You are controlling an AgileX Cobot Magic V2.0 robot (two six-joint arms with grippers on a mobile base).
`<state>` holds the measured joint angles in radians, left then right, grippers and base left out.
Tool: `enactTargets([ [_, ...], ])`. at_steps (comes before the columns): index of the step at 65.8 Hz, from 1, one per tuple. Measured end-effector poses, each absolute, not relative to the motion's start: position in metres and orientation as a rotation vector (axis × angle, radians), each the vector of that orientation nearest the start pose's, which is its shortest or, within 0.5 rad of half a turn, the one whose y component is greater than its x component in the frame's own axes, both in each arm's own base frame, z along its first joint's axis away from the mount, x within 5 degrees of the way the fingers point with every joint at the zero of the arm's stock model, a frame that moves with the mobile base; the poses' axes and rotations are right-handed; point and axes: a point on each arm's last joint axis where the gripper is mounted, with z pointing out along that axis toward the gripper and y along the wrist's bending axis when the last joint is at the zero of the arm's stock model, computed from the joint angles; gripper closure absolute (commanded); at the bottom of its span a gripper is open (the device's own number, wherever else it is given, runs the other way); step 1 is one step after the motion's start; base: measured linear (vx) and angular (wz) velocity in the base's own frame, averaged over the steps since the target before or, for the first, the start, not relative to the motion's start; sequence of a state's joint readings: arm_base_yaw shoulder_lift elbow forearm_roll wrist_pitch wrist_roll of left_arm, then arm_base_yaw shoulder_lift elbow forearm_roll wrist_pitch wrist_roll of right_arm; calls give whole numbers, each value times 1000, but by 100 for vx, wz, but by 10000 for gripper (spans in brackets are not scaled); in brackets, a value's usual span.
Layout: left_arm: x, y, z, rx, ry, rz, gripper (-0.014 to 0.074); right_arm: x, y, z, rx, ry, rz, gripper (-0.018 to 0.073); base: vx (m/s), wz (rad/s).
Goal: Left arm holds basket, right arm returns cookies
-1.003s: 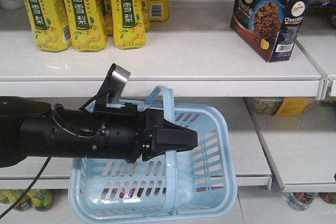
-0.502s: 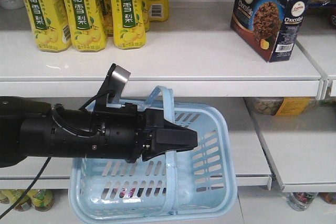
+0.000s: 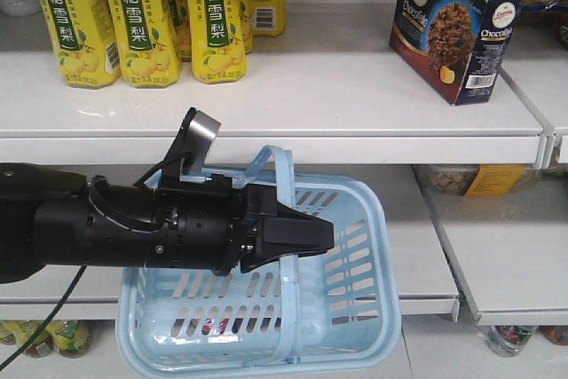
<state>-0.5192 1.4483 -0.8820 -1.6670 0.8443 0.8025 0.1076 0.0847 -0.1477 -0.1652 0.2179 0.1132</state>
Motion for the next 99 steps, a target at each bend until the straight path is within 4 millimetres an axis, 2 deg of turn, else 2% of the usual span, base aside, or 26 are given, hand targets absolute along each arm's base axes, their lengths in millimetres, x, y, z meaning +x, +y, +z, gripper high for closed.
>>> enactTargets([
  [39,221,-204,290,222,2231,-1684,599,57,3,239,-100,1632,16,570,0,0],
  [47,215,-200,294,219,2214,-1675,599,57,3,238,-100,1634,16,570,0,0],
  [62,176,-171,295,264,2195,-1526,599,57,3,238,-100,1634,16,570,0,0],
  [75,139,-134,291,304,2130,-1223,599,57,3,238,-100,1634,16,570,0,0],
  [80,127,-119,288,254,2116,-1139,599,57,3,238,-100,1634,16,570,0,0],
  [90,105,-89,269,118,2109,-970,599,57,3,238,-100,1634,16,570,0,0],
  [99,90,-69,248,111,2087,-817,599,57,3,238,-100,1634,16,570,0,0],
])
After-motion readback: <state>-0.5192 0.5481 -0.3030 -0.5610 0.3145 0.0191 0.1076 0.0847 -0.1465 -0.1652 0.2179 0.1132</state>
